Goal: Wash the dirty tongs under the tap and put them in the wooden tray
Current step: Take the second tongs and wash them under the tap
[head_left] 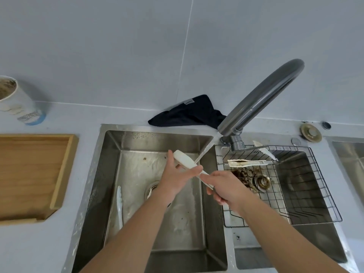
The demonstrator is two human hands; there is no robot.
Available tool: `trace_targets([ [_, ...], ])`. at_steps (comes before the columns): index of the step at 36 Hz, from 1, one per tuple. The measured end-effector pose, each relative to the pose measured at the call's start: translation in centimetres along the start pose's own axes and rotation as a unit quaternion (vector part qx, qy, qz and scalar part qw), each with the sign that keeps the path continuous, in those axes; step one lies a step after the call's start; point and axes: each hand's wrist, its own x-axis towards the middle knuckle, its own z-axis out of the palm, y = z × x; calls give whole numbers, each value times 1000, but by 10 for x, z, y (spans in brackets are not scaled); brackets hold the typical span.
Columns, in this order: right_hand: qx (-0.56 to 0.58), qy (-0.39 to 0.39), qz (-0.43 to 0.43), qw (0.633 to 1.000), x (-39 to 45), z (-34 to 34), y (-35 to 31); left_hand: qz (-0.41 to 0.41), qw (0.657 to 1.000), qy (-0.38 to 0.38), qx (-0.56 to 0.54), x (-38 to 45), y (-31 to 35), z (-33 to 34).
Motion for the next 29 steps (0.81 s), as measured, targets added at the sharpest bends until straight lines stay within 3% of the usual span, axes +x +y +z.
trace_targets([
  [15, 23, -7, 11, 1000, -12, -13, 24, 4, 988, 151, -22, 27, -4, -6],
  [17, 28, -2, 15, 999, -11, -11, 23, -2, 990, 138, -39, 24, -5, -1],
  [22, 48, -3, 18, 999, -9, -10, 16, -7, 997, 1, -74, 12, -6, 6],
  [24, 58, -15, 20, 998, -11, -9, 16, 2, 997, 4, -71, 12, -6, 5],
  [29, 49, -25, 12, 998, -21, -11, 20, 1, 992, 108, -67, 21, 6, -4],
])
